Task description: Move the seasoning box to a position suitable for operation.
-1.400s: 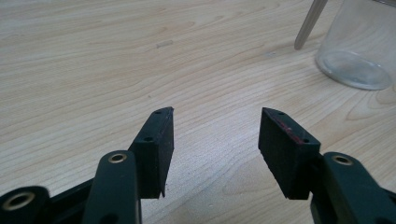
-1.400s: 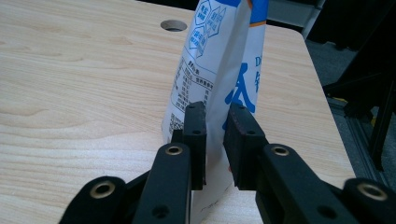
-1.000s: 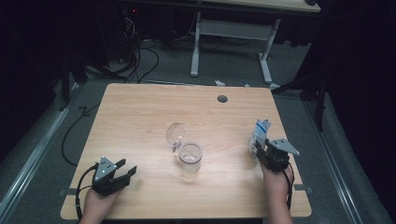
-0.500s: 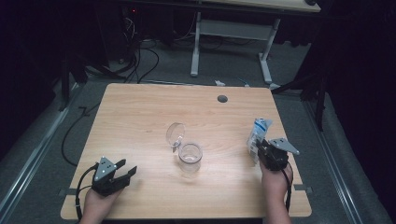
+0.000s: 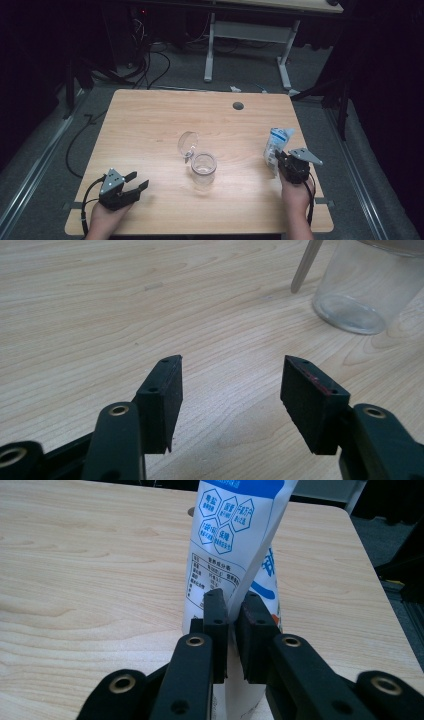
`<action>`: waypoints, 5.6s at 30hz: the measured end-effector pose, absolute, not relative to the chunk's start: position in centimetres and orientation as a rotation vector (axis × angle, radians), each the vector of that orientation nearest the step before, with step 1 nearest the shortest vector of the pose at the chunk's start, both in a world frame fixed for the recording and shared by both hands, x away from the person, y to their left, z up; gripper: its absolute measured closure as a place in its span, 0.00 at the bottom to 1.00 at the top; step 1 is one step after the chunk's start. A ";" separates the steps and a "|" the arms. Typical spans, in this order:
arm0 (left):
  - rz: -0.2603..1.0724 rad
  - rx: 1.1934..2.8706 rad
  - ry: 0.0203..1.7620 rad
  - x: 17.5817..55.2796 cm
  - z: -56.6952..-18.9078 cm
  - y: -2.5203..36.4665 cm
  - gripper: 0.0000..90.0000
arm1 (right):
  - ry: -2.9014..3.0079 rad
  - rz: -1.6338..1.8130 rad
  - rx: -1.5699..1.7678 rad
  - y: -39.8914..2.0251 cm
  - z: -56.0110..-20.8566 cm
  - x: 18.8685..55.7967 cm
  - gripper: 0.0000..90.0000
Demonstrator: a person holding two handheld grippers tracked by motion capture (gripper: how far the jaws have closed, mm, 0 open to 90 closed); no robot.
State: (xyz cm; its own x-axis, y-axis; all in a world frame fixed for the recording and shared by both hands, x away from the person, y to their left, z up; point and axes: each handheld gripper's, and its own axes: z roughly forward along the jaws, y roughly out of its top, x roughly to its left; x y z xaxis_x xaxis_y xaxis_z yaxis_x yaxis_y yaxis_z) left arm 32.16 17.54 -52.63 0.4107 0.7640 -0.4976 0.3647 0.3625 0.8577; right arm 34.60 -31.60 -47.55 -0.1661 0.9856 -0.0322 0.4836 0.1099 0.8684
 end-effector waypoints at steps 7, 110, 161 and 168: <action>0.318 1.232 1.175 32.1 -52.5 17.5 0.48 | 1.784 1.003 1.421 -31.5 -47.0 34.4 0.96; 0.288 1.221 1.061 30.6 -52.6 16.3 0.45 | 2.682 0.450 1.229 -23.7 -39.9 33.4 0.98; 0.001 1.333 0.810 28.7 -49.7 0.4 0.45 | 2.791 0.317 1.200 -20.9 -38.1 33.4 0.99; -0.012 1.357 0.769 27.8 -50.1 -0.4 0.42 | 2.793 0.304 1.195 -20.1 -37.1 33.2 0.99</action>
